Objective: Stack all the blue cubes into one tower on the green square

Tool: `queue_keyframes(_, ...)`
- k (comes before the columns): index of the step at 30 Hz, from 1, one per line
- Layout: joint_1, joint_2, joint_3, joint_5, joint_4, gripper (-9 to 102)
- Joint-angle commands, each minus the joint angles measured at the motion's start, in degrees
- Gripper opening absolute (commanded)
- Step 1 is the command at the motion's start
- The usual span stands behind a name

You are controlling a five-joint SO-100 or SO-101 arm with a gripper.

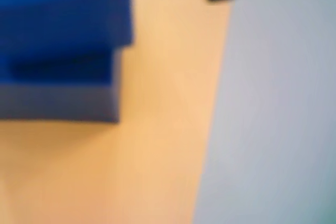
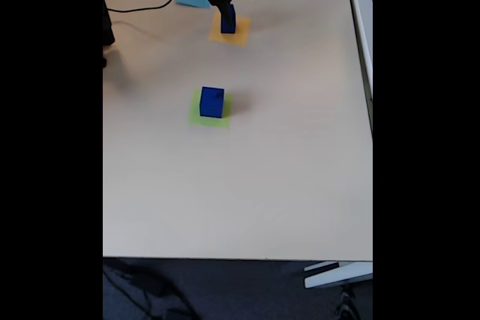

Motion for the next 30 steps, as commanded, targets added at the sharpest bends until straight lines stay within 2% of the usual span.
queue_keyframes(1,0.53,4.75,-0.35,-0.97,-0.79,29)
queue_keyframes(19,0.97,4.92,0.0,-2.11,-0.53,19)
queue_keyframes(30,1.58,6.06,0.88,-3.25,-0.44,20)
